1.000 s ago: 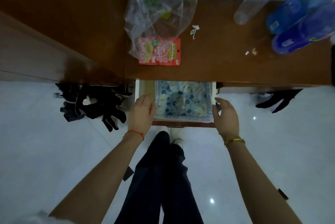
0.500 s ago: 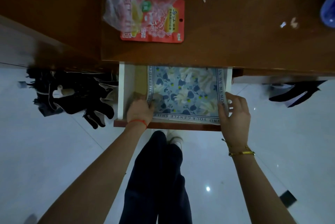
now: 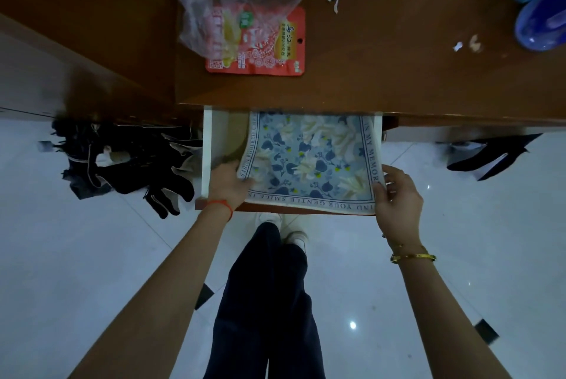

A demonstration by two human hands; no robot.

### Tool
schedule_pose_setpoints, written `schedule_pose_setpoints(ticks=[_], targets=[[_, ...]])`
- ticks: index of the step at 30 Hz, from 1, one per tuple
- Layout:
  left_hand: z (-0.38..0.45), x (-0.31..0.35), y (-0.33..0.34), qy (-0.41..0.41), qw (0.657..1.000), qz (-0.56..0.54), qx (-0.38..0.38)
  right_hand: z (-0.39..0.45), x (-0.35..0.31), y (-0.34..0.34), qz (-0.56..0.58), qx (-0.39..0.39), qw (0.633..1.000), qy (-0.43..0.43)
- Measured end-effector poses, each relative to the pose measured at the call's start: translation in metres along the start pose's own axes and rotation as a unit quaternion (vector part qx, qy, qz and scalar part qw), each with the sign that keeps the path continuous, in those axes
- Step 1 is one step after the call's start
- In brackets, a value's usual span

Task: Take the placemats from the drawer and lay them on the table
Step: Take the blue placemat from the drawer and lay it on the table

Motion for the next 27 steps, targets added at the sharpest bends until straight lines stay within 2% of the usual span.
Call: schedule_pose_setpoints(ticks=[8, 13, 18, 23, 27], targets=[[-0.064, -0.002, -0.009, -0.024, 0.986, -0.167, 0.004, -0.04, -0.007, -0.017, 0.06, -0.055, 0.996, 0.032], [-0.09, -0.012, -0.008, -0.026, 0.977, -0.211, 0.0, -0.053, -0.005, -0.014, 0.052, -0.068, 0.994, 0.069], [-0.115, -0.009, -0.018, -0.012, 0.974, -0.227, -0.005, -0.059, -0.011, -0.027, 0.024, -0.085, 0.995, 0.053], [-0.162, -0.002, -0.036, 0.002, 0.97, -0.244, -0.009, -0.085, -0.026, -0.061, 0.037, -0.092, 0.994, 0.049], [-0.216, 0.01, -0.063, 0.059, 0.965, -0.254, -0.005, -0.119, -0.045, -0.107, 0.077, -0.096, 0.991, 0.046]])
Point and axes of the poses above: each hand's wrist, its own z-axis towards the middle knuckle, its own y-axis out of the palm, x = y × z, the point moved 1 cm from there along z, towards the middle knuckle, and after that the axes turned 1 degree about x, right-handed, at the moved point
